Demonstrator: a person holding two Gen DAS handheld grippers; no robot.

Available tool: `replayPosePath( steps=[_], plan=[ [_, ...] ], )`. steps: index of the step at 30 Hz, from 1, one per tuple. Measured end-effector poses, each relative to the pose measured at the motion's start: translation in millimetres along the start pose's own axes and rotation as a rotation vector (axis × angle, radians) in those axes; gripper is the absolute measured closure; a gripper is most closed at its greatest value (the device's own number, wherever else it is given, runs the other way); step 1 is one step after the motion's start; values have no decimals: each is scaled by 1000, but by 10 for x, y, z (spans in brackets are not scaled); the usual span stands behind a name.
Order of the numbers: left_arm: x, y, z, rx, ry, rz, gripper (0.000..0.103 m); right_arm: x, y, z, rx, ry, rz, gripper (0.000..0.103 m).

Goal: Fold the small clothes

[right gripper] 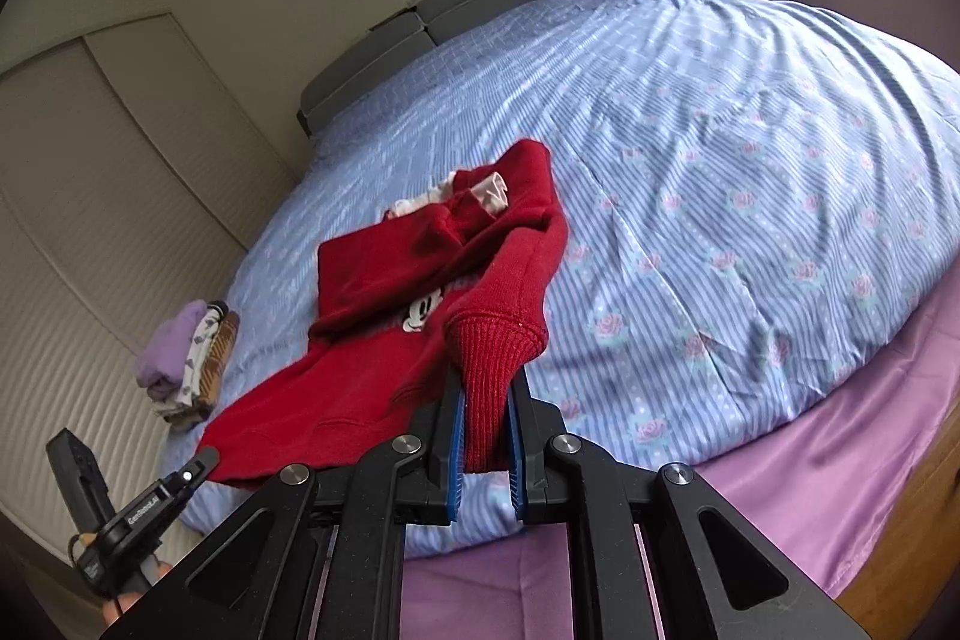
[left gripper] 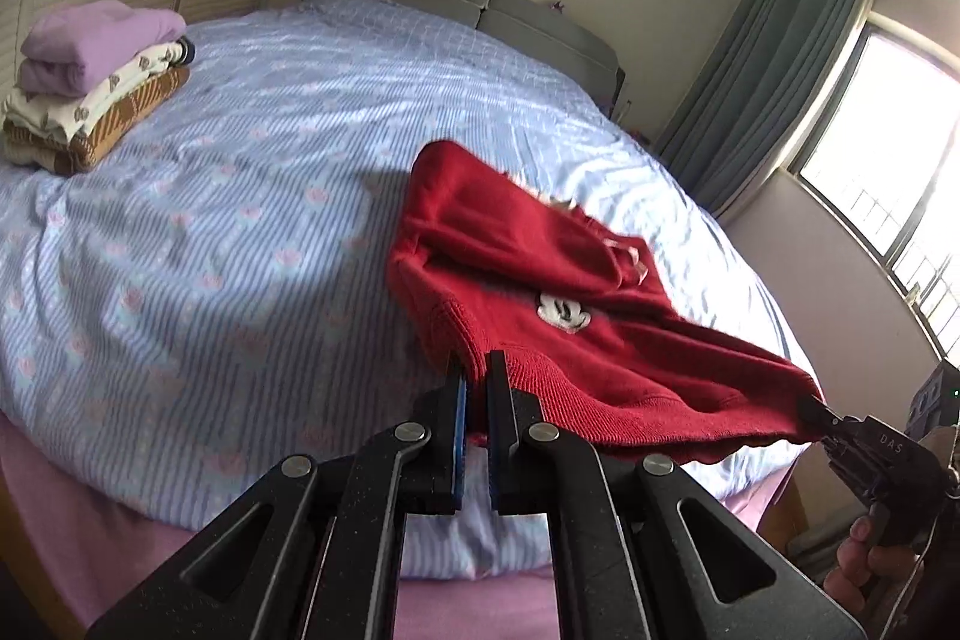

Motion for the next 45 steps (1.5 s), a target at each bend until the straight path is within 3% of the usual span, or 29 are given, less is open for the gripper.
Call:
replayPosePath(
  steps=[7, 15, 19, 26, 31, 35, 38, 40, 41, 42, 43, 45],
  plan=[
    [391, -234, 914, -30, -100, -32, 96, 335, 206, 779, 7, -94, 35, 91],
    [1465, -317, 1632, -59, -98, -1, 96, 1314, 29, 1644, 97, -93, 31, 91],
    [2095, -207, 1767, -86, -53, 27, 96, 1884, -129, 1837, 111, -56, 1, 91],
    [2983, -29, 1771, -110, 49, 70, 95, 2728, -498, 1882, 170, 18, -42, 90],
    [3243, 3, 1727, -88, 88, 90, 95, 3099, -611, 1848, 154, 51, -73, 88],
    [3182, -13, 1740, -73, 98, 82, 94, 3146, -612, 1865, 119, 52, -79, 85],
    [3007, -107, 1756, -16, 91, 79, 90, 3058, -548, 1901, 101, 44, -74, 73],
    [2845, -180, 1782, 27, 65, 79, 77, 2942, -469, 1926, 67, 24, -80, 63],
    [2753, -211, 1792, 52, 43, 92, 70, 2866, -429, 1938, 40, 10, -103, 44],
    [2665, -240, 1805, 72, 18, 103, 56, 2779, -404, 1957, 13, -10, -142, 34],
    [2587, -261, 1819, 84, -4, 102, 53, 2675, -390, 1981, -11, -44, -172, 26],
    [2503, -298, 1841, 107, -18, 102, 53, 2489, -345, 2009, -55, -93, -193, 25]
  ],
)
Point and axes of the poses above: each gripper's, at about its wrist camera, not at the fingertips, and x roughly the way its jaws point, y to its left, z to its top, the point moved 4 cm from there along x, roughly the way its jaws point, and after that the axes turned 6 degrees about z, right-handed, at the moved point
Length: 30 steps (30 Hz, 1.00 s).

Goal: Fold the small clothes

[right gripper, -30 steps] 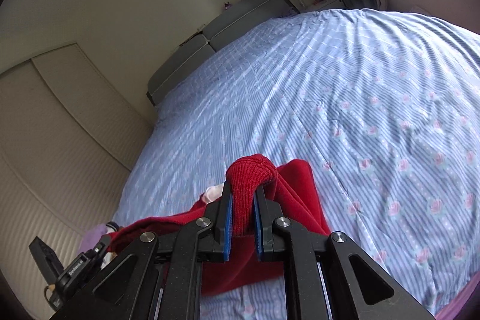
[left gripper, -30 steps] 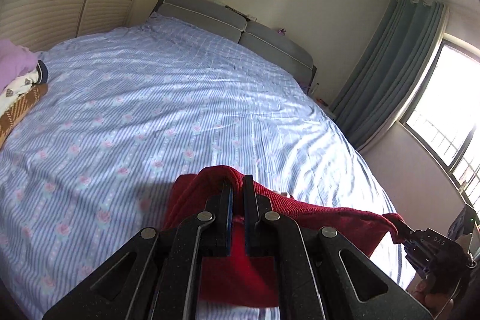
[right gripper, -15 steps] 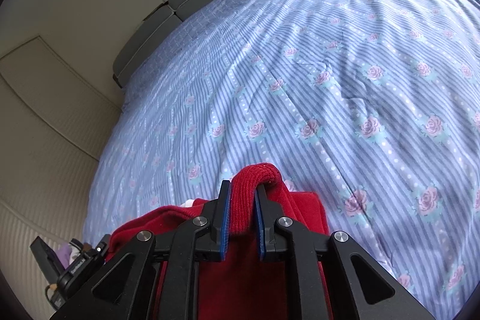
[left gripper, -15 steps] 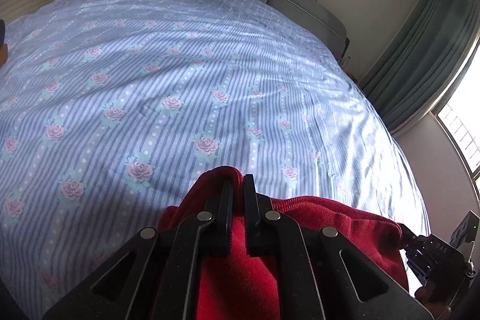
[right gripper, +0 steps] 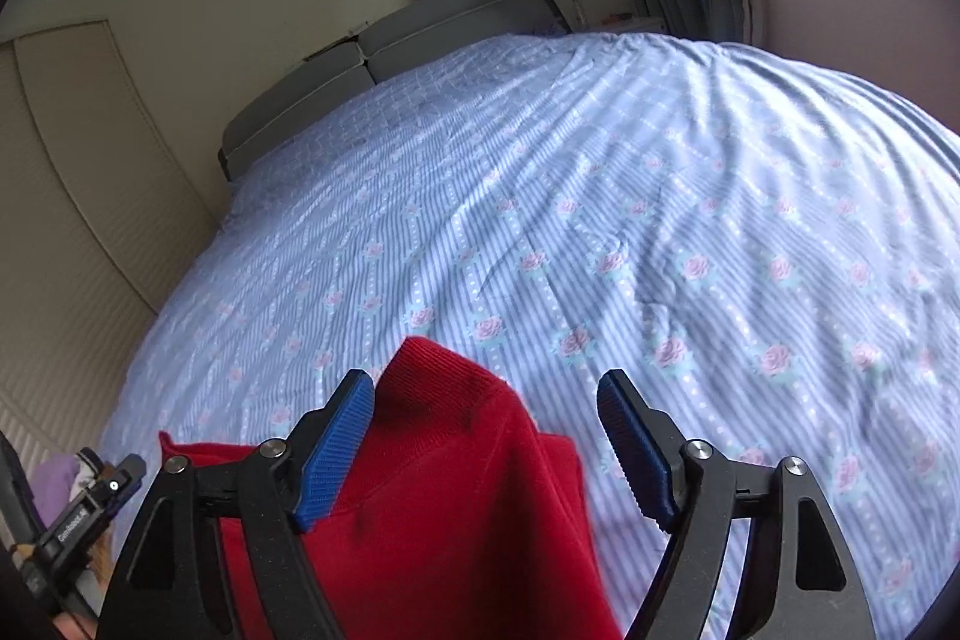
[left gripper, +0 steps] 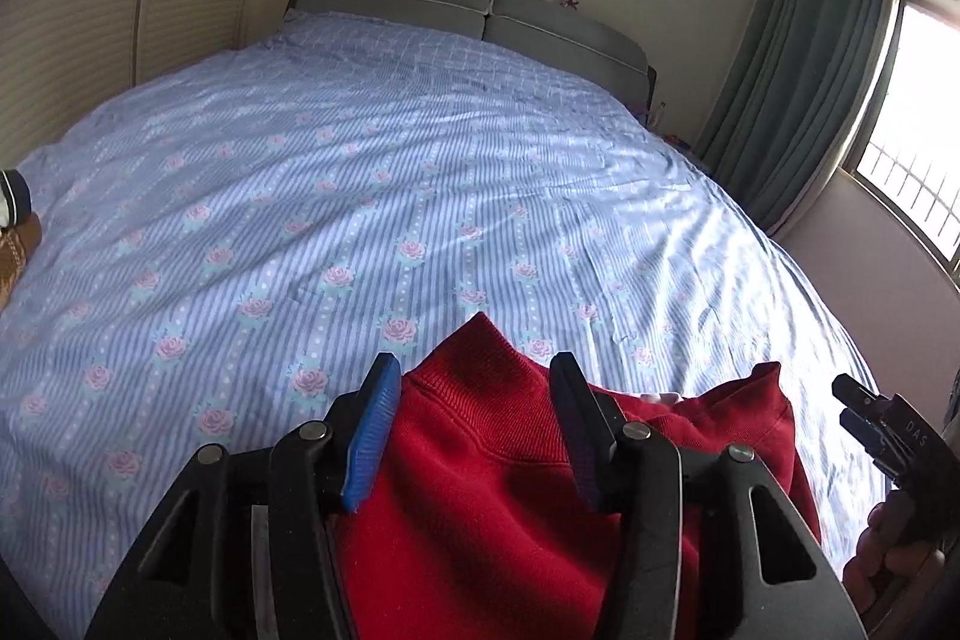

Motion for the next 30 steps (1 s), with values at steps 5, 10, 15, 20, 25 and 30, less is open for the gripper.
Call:
replayPosePath(
  steps=[5, 10, 15, 20, 25, 30],
  plan=[
    [131, -54, -33, 92, 72, -20, 53, -139, 43, 42, -95, 4, -15, 26],
    [480, -33, -53, 199, 168, 9, 53, 104, 131, 2, -235, 103, -20, 26],
    [684, 0, -61, 263, 224, -4, 53, 396, 217, -80, -392, 169, -44, 26],
    [873, 2, -196, 273, 253, -7, 68, 693, 234, -174, -448, 262, -23, 73],
    [864, 32, -157, 236, 235, -8, 77, 673, 182, -147, -406, 223, -17, 87],
    [812, 43, -58, 207, 166, 6, 79, 602, 107, -66, -299, 168, -3, 88]
  ],
)
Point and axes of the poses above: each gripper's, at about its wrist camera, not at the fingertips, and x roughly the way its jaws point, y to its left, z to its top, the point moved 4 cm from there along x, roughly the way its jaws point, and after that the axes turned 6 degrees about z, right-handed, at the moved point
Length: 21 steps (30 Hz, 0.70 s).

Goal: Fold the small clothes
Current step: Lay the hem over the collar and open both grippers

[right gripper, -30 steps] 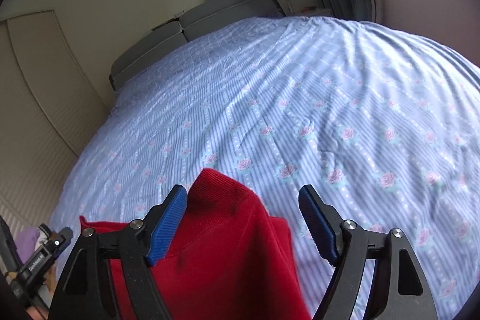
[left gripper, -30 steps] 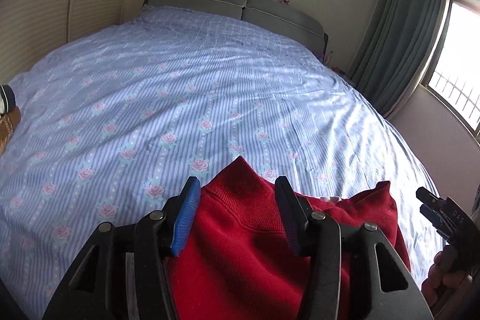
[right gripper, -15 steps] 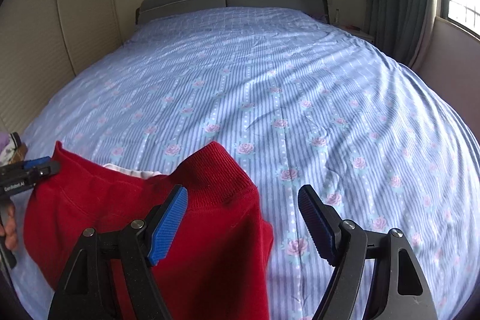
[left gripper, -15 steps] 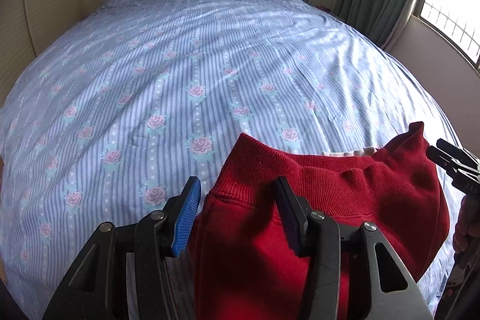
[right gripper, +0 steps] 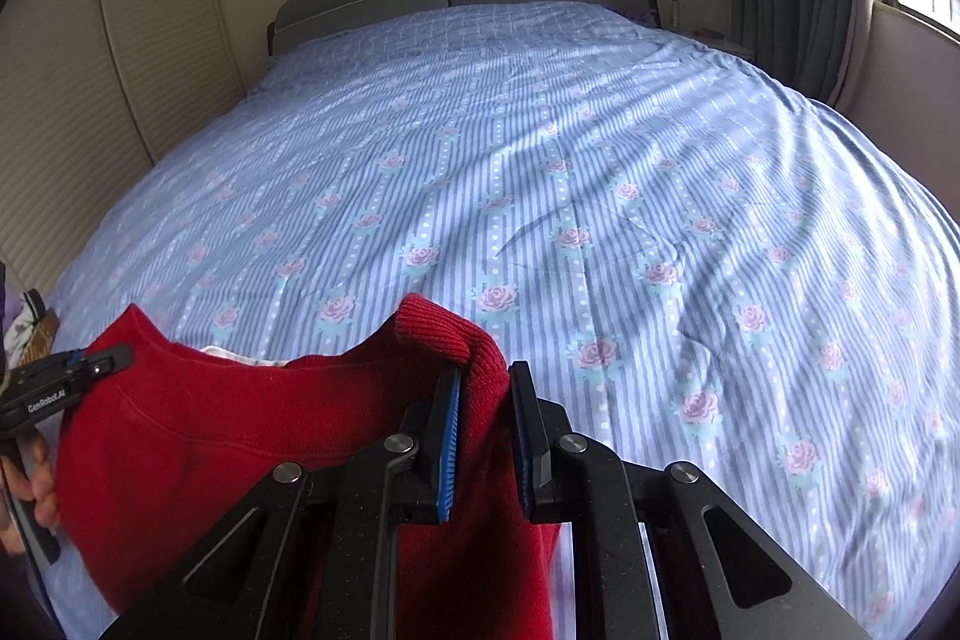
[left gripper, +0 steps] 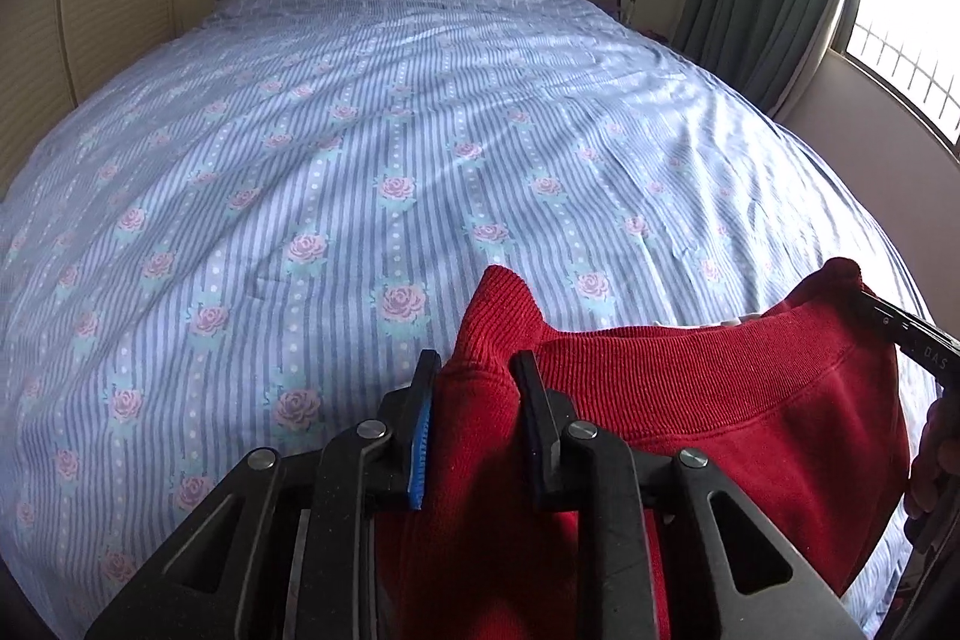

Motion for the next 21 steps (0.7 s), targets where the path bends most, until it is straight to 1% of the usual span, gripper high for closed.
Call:
replayPosePath(
  steps=[2, 3, 4, 5, 7, 8, 9, 10, 11, 12, 14, 16, 19, 20, 21],
  plan=[
    [91, 18, -35, -3, 24, 5, 79, 55, -1, -21, 3, 11, -12, 87],
    [148, 26, -67, -5, 39, 8, 79, 133, -4, -53, -5, 35, -25, 87],
    [182, 21, -93, 1, 46, 12, 78, 220, -13, -93, -10, 60, -38, 84],
    [187, 10, -106, 11, 43, 14, 78, 302, -20, -137, -14, 89, -48, 83],
    [139, -1, -94, 10, 34, 10, 77, 330, -13, -174, -26, 90, -70, 78],
    [87, 5, -72, -5, 26, -2, 77, 303, -8, -171, -25, 81, -85, 68],
    [14, 10, -53, -23, 14, -16, 76, 256, -13, -162, -16, 70, -105, 62],
    [-66, 10, -30, -35, -1, -17, 74, 184, -19, -148, -2, 48, -113, 53],
    [-151, -2, -13, -40, -18, -14, 74, 97, -20, -136, 11, 21, -111, 48],
    [-234, -25, -4, -42, -33, -19, 74, 11, -16, -126, 21, -3, -110, 46],
    [-395, -79, -10, -46, -61, -25, 70, -146, 25, -125, 22, -35, -111, 46],
    [-557, -142, -52, -43, -99, -15, 53, -288, 102, -150, 22, -57, -90, 46],
    [-746, -233, -168, -53, -142, -30, 48, -499, 276, -216, 17, -101, -54, 46],
    [-782, -263, -221, -59, -147, -45, 46, -553, 347, -245, 10, -112, -34, 46],
    [-797, -301, -279, -63, -146, -67, 42, -594, 421, -279, 2, -120, -9, 46]
  ],
)
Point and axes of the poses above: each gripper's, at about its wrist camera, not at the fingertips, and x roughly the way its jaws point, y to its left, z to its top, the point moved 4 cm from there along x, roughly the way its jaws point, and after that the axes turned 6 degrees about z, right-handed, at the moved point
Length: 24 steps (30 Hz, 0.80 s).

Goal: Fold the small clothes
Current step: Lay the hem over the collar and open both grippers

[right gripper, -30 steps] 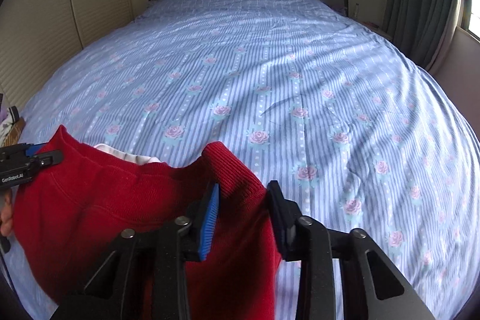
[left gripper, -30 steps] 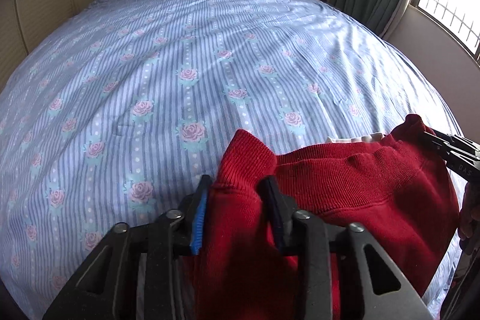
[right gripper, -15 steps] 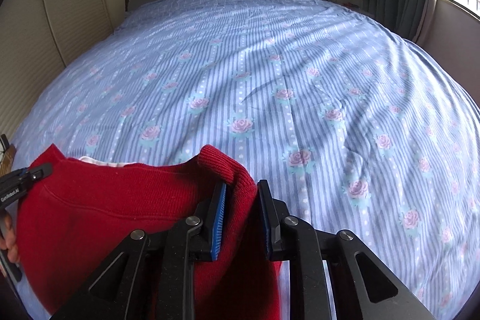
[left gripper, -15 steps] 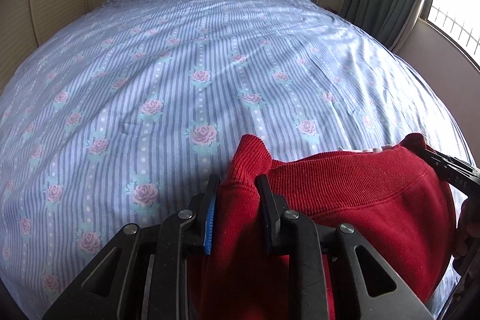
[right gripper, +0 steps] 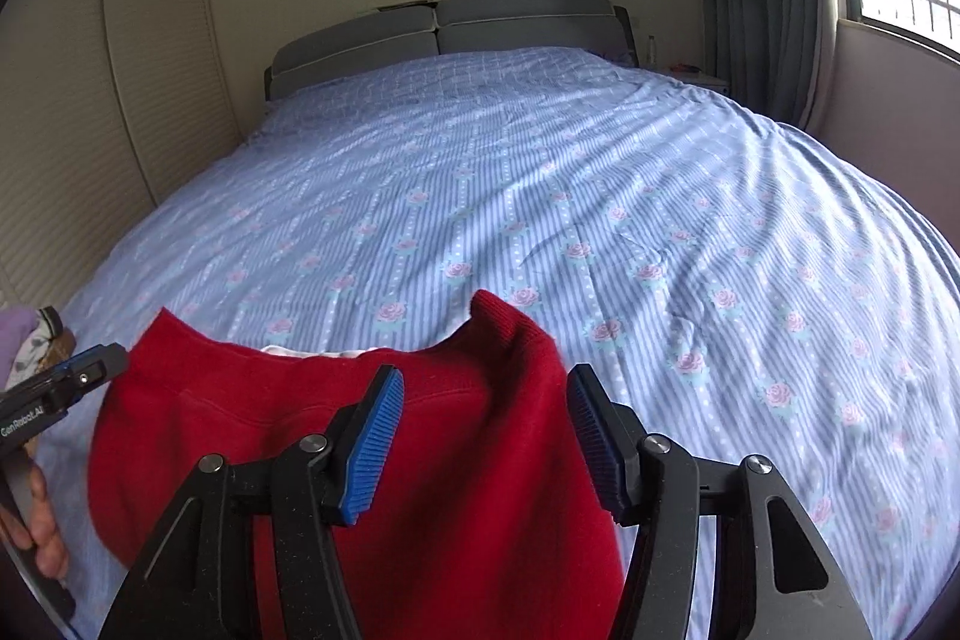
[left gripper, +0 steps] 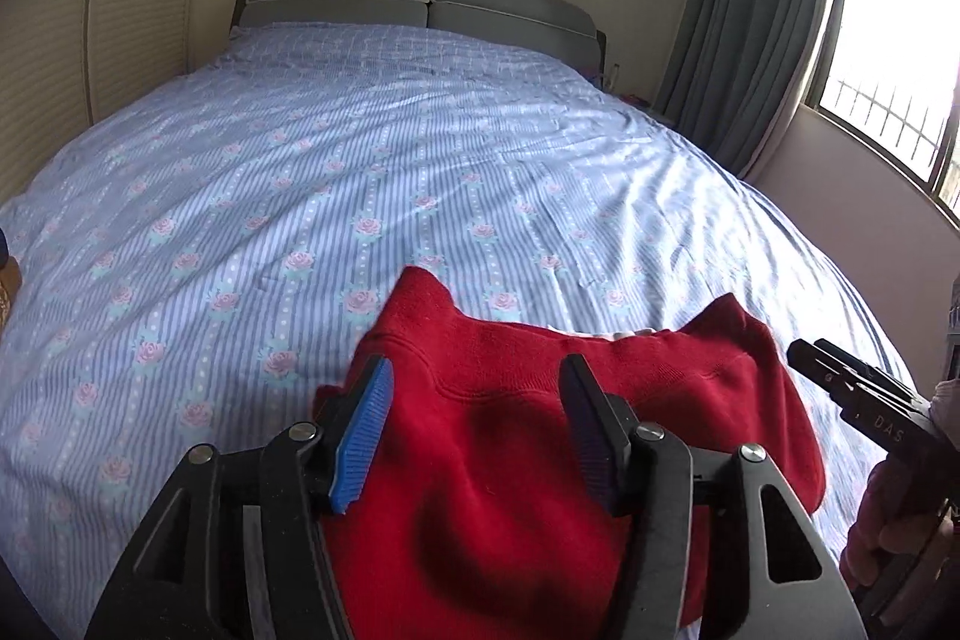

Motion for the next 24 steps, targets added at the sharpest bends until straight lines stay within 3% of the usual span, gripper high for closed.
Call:
replayPosePath(
  steps=[4, 7, 9, 12, 19, 24],
  plan=[
    [91, -157, -229, 26, 50, -53, 40, 60, 239, -153, -59, 29, 27, 39],
    [228, -156, -352, 24, 85, -25, 30, 207, 247, -292, -52, 88, 10, 38],
    [330, -84, -404, -6, 109, -21, 29, 277, 201, -376, -39, 114, 8, 38],
    [452, 4, -456, -25, 126, -33, 29, 394, 93, -494, -24, 150, 2, 28],
    [490, -2, -457, -24, 120, -32, 26, 490, 26, -556, -12, 145, 1, 23],
    [235, -78, -430, -21, 110, -2, 22, 215, 36, -428, 23, 112, -10, 23]
  ],
)
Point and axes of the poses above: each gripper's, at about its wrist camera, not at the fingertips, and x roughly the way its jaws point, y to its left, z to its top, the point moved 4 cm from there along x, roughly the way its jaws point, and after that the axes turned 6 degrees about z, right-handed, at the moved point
